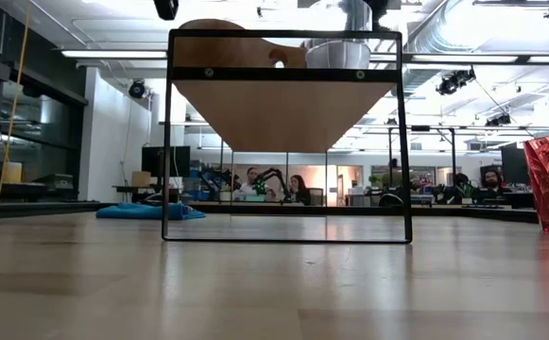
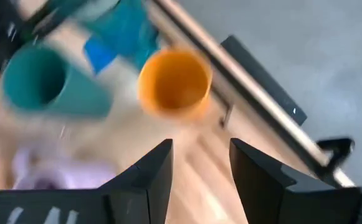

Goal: Stack small to large cups/mugs on shelf
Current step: Move the orange cup to the top right of the table

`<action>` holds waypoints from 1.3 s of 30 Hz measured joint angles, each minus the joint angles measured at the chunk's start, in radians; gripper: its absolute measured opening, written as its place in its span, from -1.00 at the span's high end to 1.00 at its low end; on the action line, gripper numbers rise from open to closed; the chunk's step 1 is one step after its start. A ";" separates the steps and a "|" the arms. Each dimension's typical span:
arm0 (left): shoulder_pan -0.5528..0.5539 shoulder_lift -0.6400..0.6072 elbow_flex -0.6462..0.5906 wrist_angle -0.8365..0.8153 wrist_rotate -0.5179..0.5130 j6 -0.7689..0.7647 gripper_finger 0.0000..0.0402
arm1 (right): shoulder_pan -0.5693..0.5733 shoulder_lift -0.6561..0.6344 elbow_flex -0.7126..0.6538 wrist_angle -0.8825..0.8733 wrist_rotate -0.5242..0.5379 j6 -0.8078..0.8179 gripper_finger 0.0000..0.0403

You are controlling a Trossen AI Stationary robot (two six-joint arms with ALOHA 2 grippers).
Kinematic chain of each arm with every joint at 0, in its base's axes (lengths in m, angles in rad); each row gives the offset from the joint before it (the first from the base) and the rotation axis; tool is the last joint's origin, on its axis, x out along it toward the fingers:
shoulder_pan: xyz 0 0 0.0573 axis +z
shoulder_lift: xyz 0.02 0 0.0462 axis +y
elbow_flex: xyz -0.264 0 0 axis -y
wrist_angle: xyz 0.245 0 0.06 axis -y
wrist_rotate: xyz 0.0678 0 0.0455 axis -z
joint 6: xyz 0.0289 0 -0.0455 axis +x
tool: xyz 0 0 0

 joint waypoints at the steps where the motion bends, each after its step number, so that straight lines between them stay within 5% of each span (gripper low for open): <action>1: 0.000 0.000 0.000 0.000 0.000 0.002 -0.03 | 0.006 -0.022 0.000 -0.042 -0.005 -0.014 0.26; 6: 0.000 0.000 0.000 -0.001 0.000 0.016 -0.03 | 0.052 -0.161 -0.074 -0.072 -0.007 -0.038 0.26; 11: 0.000 0.000 0.000 -0.001 0.000 0.017 -0.03 | 0.089 -0.390 -0.396 0.031 -0.013 0.036 0.26; 17: 0.000 0.000 0.000 -0.001 0.000 0.019 -0.03 | 0.142 -0.691 -0.873 0.317 -0.118 0.161 0.26; 24: 0.000 0.000 0.000 -0.021 0.000 0.150 -0.03 | 0.220 -0.933 -1.215 0.815 -0.139 0.241 0.26; 29: 0.000 0.000 0.000 -0.038 -0.038 0.237 -0.03 | 0.248 -0.997 -1.348 1.022 -0.133 0.139 0.26; 39: 0.000 0.000 0.000 -0.035 -0.080 0.252 -0.03 | 0.270 -0.997 -1.379 1.069 -0.133 0.103 0.26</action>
